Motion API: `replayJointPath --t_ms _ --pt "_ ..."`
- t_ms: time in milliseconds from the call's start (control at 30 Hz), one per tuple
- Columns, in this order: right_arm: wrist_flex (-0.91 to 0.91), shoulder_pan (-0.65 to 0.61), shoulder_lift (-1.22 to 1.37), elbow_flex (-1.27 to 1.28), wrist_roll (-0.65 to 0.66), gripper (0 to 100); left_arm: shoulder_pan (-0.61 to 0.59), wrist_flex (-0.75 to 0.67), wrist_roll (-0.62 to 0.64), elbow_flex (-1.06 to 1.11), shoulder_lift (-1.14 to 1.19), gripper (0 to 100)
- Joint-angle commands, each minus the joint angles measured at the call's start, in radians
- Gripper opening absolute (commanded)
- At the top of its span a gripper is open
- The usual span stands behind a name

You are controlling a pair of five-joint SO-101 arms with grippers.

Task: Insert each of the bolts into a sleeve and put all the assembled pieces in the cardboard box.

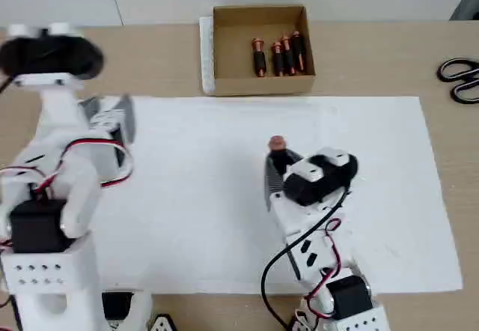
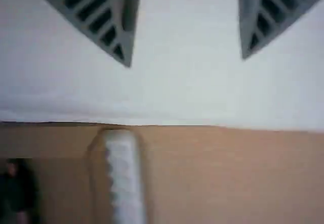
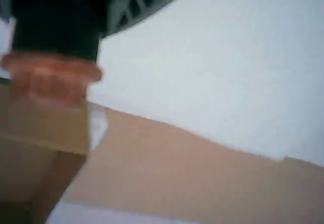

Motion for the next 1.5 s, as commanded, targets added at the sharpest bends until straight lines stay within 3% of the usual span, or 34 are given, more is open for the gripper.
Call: replayJointPath --t_ms 0,200,467,700,900,1467 --pt "-0.027 0.077 -0.012 -0.120 0.055 0.4 -0.071 0.084 -0.034 -0.010 0.002 14" --pt "-0.077 0.093 0.145 -0.347 0.180 0.4 -0.069 0.126 -0.069 0.107 0.005 14" --pt "-0.232 0.119 0.917 -0.927 0.178 0.4 -0.068 0.132 -0.069 0.131 -0.055 13" --pt "-0.243 0.117 1.570 -1.493 0.178 0.4 -0.068 0.124 -0.075 0.243 -0.206 13" --pt "-0.242 0.116 1.974 -1.835 0.178 0.4 -0.069 0.124 -0.075 0.338 -0.367 13" --pt "-0.243 0.064 2.552 -2.251 0.178 0.4 -0.069 0.104 -0.074 0.394 -0.453 13"
